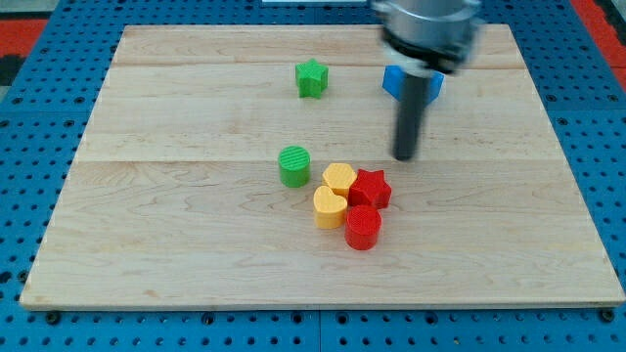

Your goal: Slide the yellow hexagon above the red star

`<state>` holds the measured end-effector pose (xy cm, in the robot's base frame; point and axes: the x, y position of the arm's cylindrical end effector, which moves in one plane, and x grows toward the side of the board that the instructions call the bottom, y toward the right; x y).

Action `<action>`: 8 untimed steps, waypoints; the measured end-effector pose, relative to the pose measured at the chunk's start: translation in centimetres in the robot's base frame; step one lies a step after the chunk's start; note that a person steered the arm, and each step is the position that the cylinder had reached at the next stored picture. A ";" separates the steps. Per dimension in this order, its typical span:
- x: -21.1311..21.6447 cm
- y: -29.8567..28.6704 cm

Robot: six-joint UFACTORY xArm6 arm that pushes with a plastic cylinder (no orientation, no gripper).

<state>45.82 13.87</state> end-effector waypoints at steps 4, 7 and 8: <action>5.7 -10.2; 10.7 -15.5; 6.3 -14.1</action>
<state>52.10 -0.23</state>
